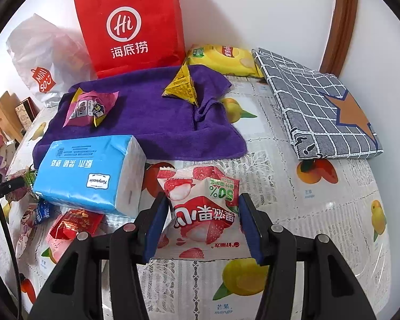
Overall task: Organize snacks
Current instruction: 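Lift the panda bag with the left tool while the right tool holds the strawberry bag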
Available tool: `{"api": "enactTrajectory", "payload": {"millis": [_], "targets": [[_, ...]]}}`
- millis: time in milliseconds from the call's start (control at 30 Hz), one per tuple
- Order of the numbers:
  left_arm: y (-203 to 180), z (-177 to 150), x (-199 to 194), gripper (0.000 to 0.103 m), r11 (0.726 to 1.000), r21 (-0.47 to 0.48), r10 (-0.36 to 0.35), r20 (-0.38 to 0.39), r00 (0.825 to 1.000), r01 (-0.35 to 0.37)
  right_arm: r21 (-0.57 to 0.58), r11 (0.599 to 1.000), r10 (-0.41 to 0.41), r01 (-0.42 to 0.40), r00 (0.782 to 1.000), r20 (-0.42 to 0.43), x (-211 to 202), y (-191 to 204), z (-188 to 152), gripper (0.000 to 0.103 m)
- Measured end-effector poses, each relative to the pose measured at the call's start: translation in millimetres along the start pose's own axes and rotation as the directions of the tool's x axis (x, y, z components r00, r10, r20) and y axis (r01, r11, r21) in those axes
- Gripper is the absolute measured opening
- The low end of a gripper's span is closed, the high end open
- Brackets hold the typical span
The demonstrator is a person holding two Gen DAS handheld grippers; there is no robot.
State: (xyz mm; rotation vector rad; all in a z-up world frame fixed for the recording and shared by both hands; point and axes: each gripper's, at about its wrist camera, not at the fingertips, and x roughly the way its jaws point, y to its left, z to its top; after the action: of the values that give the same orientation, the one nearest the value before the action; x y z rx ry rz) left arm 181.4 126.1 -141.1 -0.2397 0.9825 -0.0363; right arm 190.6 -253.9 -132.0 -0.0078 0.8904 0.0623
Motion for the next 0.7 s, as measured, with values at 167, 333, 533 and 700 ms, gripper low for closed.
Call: {"api": "enactTrajectory", "payload": {"millis": [167, 333, 533, 700], "targets": [[0.1, -2.4, -9.9, 0.05, 1.0, -0.001, -0.017, 0.02, 1.0, 0.017, -0.002, 1.0, 0.006, -0.006, 1.0, 0.011, -5.7, 2.8, -1.6, 0.053], [-0.8, -5.4, -20.6, 0.05, 1.0, -0.001, -0.03, 0.037, 0.999, 0.03, -0.007, 1.0, 0.017, -0.017, 1.0, 0.023, -12.6, 7.5, -3.5, 0.053], [-2.7, -10.1, -32.8, 0.05, 0.999, -0.003, -0.047, 0.055, 0.997, 0.048, -0.016, 0.999, 0.036, -0.035, 0.999, 0.041, -22.8, 13.8, -7.9, 0.053], [-6.2, -15.0, -43.7, 0.05, 0.999, -0.001, -0.05, 0.068, 0.996, 0.05, -0.027, 0.999, 0.047, -0.046, 0.997, 0.057, -31.7, 17.4, -11.8, 0.053]]}}
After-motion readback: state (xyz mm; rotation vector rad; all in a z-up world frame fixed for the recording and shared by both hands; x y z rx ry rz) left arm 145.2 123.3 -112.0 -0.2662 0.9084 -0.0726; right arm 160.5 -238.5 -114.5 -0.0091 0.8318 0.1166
